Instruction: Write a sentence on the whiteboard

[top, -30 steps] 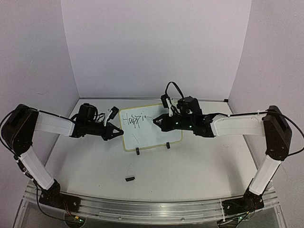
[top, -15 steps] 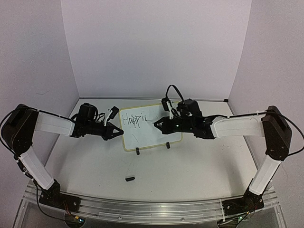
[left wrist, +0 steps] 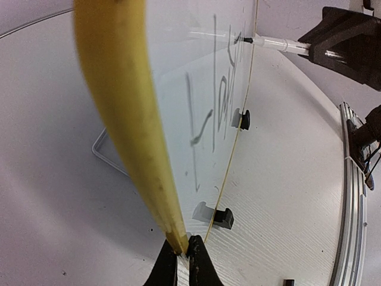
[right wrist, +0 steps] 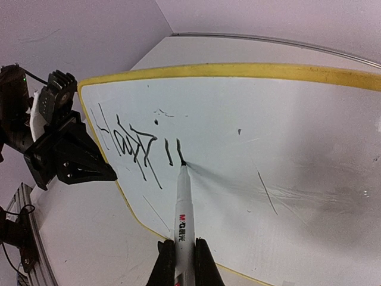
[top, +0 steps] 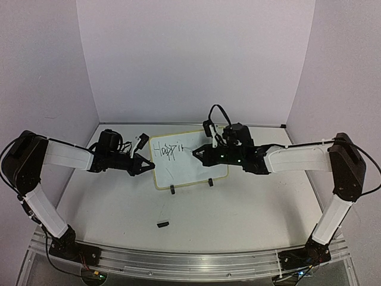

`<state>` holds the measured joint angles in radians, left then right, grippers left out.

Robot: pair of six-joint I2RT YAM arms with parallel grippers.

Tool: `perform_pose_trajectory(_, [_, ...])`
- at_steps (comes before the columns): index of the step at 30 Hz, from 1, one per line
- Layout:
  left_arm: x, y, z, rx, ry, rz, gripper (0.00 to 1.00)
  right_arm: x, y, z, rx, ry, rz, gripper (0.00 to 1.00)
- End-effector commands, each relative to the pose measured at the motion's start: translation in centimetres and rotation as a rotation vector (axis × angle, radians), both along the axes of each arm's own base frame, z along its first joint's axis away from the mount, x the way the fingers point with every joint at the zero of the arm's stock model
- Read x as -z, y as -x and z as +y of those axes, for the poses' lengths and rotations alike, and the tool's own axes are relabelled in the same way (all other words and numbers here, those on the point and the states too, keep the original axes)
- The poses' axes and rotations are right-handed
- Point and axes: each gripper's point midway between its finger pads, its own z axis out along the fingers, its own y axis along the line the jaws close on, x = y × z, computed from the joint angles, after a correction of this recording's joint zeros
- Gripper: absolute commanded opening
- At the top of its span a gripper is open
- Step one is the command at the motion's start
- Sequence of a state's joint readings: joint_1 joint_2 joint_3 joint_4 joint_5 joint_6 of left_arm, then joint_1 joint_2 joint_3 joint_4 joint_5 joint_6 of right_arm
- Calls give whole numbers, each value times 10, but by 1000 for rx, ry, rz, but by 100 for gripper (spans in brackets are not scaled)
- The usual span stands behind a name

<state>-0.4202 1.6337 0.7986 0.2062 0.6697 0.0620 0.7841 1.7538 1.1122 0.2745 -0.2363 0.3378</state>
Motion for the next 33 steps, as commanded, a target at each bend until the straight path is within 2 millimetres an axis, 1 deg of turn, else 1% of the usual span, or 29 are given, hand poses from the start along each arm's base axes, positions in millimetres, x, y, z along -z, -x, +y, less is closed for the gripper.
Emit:
perform_pose_trajectory(1, [2,-15,9,-62,-75,-47,0,-51,-15,-3,57,-85,-119,0])
perform_pose_trajectory(9, [2,-14,8,-59,-75,-47,0,-51,-17,-12,103,-83,-130,0])
perform_pose_trajectory(14, [2,-15,9,-60,-74,-48,0,-44,-14,-16,113,-75,-118,0])
perform_pose_trajectory(16, [2,-15,8,-59,-74,-48,0,-39,-13,-16,109,-69,-104,0])
perform_pose_trajectory(23, [1,-15,8,-58,-73,-50,0,-8,-6,-16,89,-32,-29,0])
perform_pose_trajectory(26, [0,-14,8,-57,-72,-51,0,-2,-2,-19,89,-28,-9,0])
perform_pose_trajectory(30, [0,-14,8,-58,-72,-50,0,0,3,-22,84,-28,1,0])
perform_pose_trajectory(33, [0,-14,8,-58,-71,-51,0,-7,6,-21,68,-39,-6,0])
